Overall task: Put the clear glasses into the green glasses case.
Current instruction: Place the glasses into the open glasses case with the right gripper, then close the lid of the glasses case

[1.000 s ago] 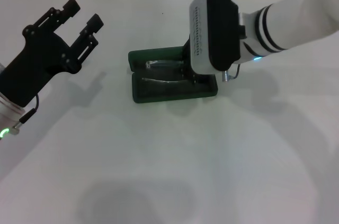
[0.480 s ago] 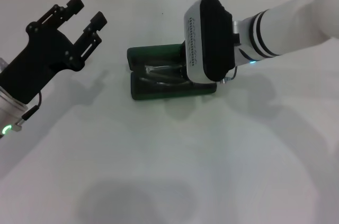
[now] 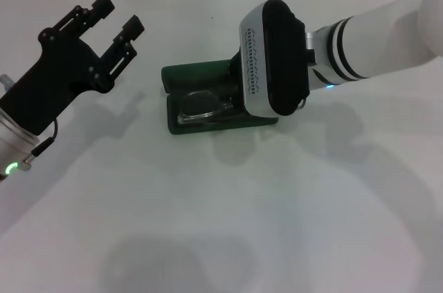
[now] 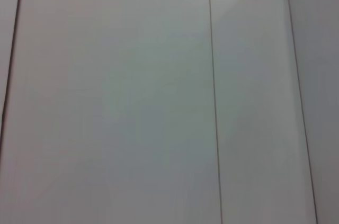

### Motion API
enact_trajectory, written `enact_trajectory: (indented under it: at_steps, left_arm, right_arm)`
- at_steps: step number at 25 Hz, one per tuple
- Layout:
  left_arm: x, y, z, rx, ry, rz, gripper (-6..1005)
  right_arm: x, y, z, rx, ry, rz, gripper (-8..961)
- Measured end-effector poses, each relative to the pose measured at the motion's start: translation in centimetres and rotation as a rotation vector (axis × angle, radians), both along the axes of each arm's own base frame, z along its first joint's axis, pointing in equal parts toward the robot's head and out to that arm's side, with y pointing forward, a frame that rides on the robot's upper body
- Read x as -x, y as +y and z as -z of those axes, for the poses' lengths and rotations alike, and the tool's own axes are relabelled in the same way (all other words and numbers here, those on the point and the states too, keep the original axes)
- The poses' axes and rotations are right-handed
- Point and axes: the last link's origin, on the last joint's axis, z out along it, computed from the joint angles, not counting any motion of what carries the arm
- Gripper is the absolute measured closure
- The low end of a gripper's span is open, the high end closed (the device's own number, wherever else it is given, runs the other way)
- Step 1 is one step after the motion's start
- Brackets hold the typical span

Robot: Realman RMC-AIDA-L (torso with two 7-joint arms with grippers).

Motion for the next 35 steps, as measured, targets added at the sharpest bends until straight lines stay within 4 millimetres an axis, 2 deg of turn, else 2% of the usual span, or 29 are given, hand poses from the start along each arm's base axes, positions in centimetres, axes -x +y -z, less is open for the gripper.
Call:
enact_trajectory:
  at_steps: [4,7,13,16,18,22,26,27,35]
  left_arm:
    - [0.1,-0.1,0.0,0.001,0.001,-0.005,439]
    - [0.2,-0.1,-0.1,0.001,0.001,-0.006,439]
    - [0.1,0.1,0.0,-0.001,-0.001,-0.008,438]
    - [0.3,0.3,0.1,0.001,0.008,-0.031,437]
    - [0.5,1.0,0.4,0.015,0.021,-0.067,437]
    - [0.4,2.6,1.1,0.072,0.035,-0.127,437]
    - [-0.8,4.9,2.4,0.172,0.089,-0.15,436]
    - [-1.2,5.7,2.9,0.203,0.108,-0.158,436]
    - [-4.5,11.0,5.9,0.397,0.263,-0.303,435]
  right_arm:
    - [0.2,-0.1,-0.2,0.0,0.008,-0.003,711]
    - [0.1,-0.5,-1.2,0.002,0.045,0.022,711]
    - [-0.3,-0.7,-5.1,0.023,0.16,0.108,710]
    - [-1.3,-0.6,-7.5,0.039,0.292,0.162,710]
    - [-2.7,-0.3,-9.8,0.036,0.427,0.207,710]
    - [-6.8,0.1,-14.2,0.001,0.787,0.286,709]
    - [-11.8,0.0,-17.0,-0.166,1.086,0.307,707]
    - [-13.5,-0.5,-17.1,-0.231,1.151,0.326,707]
    - [-15.5,-1.1,-16.3,-0.284,1.187,0.393,705]
